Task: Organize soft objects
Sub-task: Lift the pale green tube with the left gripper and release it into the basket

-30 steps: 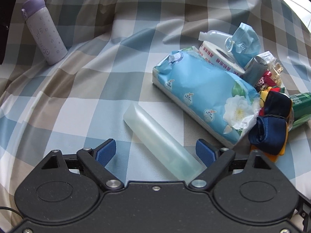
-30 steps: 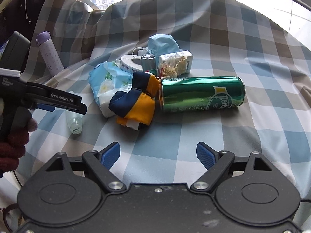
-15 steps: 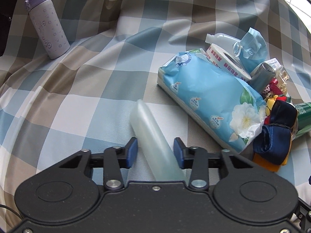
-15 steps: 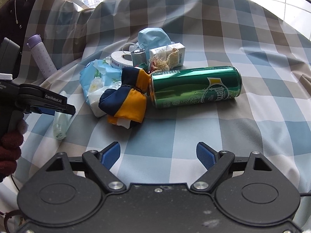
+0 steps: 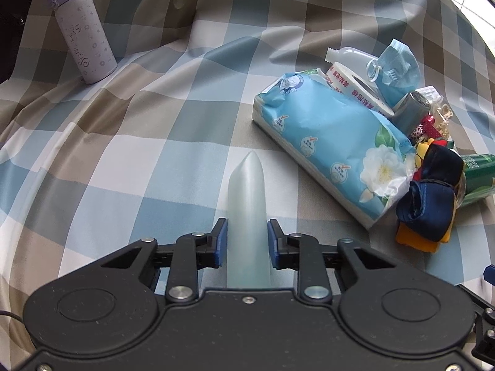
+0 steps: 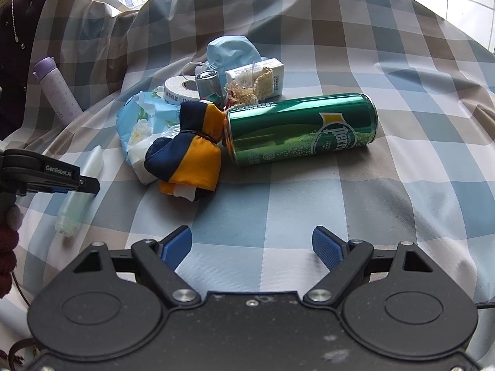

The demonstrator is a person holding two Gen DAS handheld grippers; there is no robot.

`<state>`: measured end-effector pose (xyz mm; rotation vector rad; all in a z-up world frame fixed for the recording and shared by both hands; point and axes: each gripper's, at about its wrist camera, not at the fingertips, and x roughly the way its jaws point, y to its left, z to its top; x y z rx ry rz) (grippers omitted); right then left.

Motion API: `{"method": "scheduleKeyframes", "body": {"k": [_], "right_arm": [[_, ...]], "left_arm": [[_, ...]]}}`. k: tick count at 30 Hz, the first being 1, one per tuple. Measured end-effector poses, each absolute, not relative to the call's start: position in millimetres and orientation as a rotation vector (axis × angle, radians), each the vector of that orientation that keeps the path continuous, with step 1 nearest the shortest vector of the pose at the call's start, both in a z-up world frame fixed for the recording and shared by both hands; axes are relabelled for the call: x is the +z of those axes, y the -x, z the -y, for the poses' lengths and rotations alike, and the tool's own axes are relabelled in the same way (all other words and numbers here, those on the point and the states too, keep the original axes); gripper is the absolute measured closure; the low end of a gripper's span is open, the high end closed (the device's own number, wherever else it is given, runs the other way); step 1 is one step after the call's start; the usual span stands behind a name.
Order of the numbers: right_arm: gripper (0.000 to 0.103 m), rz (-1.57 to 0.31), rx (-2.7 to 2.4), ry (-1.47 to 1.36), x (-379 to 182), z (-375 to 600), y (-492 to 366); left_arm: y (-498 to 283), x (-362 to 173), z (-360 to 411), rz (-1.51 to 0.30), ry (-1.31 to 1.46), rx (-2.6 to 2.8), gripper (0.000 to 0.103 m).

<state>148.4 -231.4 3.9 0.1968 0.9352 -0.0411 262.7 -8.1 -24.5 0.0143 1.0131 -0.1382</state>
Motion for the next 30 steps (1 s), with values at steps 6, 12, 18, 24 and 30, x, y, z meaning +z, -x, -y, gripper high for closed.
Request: {"method": "scheduleKeyframes", "body": {"k": [6, 12, 18, 24, 30], "right_arm": [[0.018, -0.941, -0.044, -0.199, 3, 231, -149], [0.018, -0.949, -0.053, -0.246, 4, 239, -150], [0.018, -0.964, -0.087, -0.316, 3, 252, -151], [0.018, -0.966, -0.118, -0.352, 5, 263, -146], [0.019, -0.955, -0.126, -0.379, 8, 269, -141]], "left_arm": [[-251, -18, 16, -1.02, -0.03, -0.14, 0.077], [-235, -9, 21, -1.006, -0.047, -0.133, 0.078], [-213, 17, 21, -0.967, -0.039, -0.166, 0.078], [-181, 39, 25, -0.94, -0.027, -0.217, 0.078], [-166, 35, 36, -0.956, -0.058, -0.24, 0.078]]}}
